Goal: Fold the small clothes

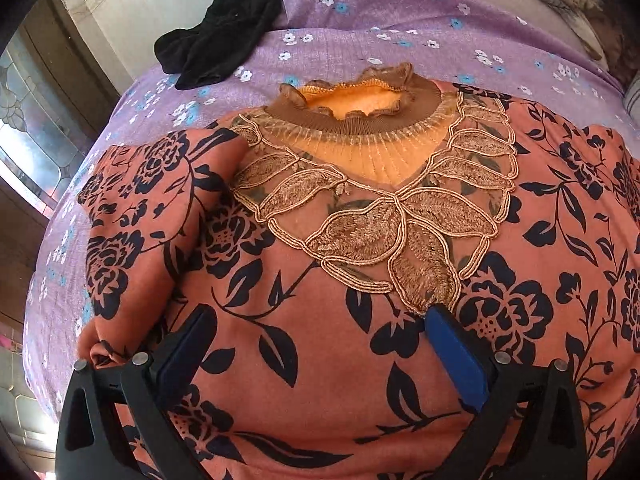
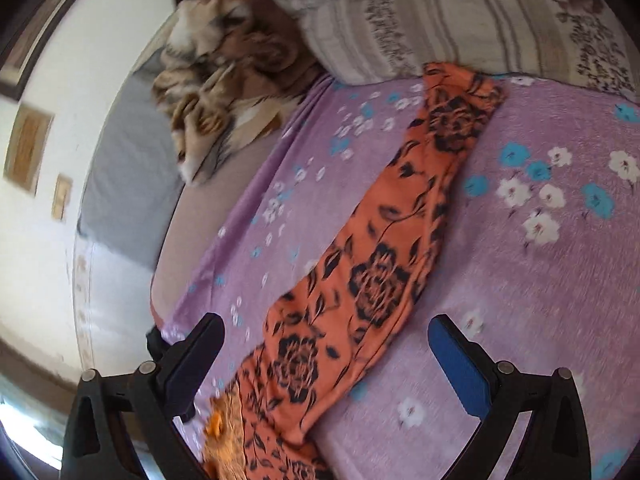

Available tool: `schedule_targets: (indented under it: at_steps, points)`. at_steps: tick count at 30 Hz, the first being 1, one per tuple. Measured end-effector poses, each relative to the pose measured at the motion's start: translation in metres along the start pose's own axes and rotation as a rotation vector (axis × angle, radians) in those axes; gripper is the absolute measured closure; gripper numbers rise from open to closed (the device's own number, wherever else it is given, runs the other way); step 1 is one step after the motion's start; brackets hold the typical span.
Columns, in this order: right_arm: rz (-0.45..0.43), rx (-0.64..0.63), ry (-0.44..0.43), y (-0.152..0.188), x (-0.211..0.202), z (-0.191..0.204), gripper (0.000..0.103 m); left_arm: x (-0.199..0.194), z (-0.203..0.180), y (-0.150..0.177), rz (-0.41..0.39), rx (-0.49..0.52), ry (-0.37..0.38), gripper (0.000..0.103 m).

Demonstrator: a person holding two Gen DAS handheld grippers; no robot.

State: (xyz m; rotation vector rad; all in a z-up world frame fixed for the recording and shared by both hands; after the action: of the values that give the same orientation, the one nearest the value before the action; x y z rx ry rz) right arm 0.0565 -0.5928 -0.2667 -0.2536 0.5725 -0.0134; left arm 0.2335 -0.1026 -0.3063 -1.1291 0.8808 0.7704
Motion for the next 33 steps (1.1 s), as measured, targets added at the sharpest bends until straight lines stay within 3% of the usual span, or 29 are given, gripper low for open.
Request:
schedule_targets:
  at_steps: [3,5,7,8,12,15,16,17,20,22,24,28,33]
  points:
    - [-0.052,0.141,-0.059,-0.039,0.003,-0.028,0.006,0.007,0.020,0.008,-0.006,-0.145,0.135,0.000]
    - [-0.071,0.208,-0.052,-0.056,0.011,-0.047,0.016,0.005,0.016,0.012,-0.023,-0.117,0.118,0.000]
    - [-0.074,0.264,-0.056,-0.066,0.021,-0.062,0.019,0.003,0.013,0.015,-0.024,-0.122,0.111,0.000]
    - [-0.079,0.267,-0.057,-0.070,0.026,-0.065,0.026,0.003,0.013,0.016,-0.017,-0.122,0.112,0.000]
    - [-0.109,0.179,-0.048,-0.088,0.041,-0.056,0.027,0.002,0.010,0.024,-0.001,-0.125,0.100,0.000]
    - [-0.112,0.114,0.030,-0.091,0.055,-0.050,0.038,0.005,0.015,0.017,0.028,-0.117,0.087,0.000]
    - [-0.115,0.082,0.053,-0.092,0.059,-0.047,0.049,0.006,0.013,0.013,0.043,-0.104,0.083,0.000]
    - [-0.103,0.058,0.079,-0.091,0.064,-0.046,0.071,0.005,0.012,0.009,0.056,-0.088,0.081,0.000]
    - [-0.110,0.028,0.129,-0.086,0.070,-0.041,0.085,-0.006,0.012,0.001,0.003,-0.037,0.018,0.000]
    - [-0.104,-0.010,0.097,-0.080,0.067,-0.024,0.088,-0.022,0.013,-0.005,-0.099,-0.016,-0.077,0.000]
    - [-0.106,-0.071,0.029,-0.070,0.060,0.004,0.089,-0.037,0.016,-0.012,-0.165,-0.005,-0.111,0.000]
    - [-0.019,-0.184,-0.141,-0.024,0.051,0.065,0.090,-0.050,0.038,-0.026,-0.187,-0.077,-0.093,0.000]
    - [0.205,-0.280,-0.329,0.073,0.061,0.126,0.090,-0.050,0.074,-0.032,-0.194,-0.180,-0.124,0.000]
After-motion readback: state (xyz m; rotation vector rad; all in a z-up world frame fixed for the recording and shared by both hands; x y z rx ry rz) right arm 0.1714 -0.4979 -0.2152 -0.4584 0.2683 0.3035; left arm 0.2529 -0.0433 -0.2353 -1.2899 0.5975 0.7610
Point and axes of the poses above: each gripper's, at about its wrist camera, not at the fingertips, and x roughly the way its jaws point, z to its left, y to its underside, the point moved 2 cm from there along x, roughly the way its jaws point, and after that the axes turned 3 degrees about z, right-handed, at the moved point
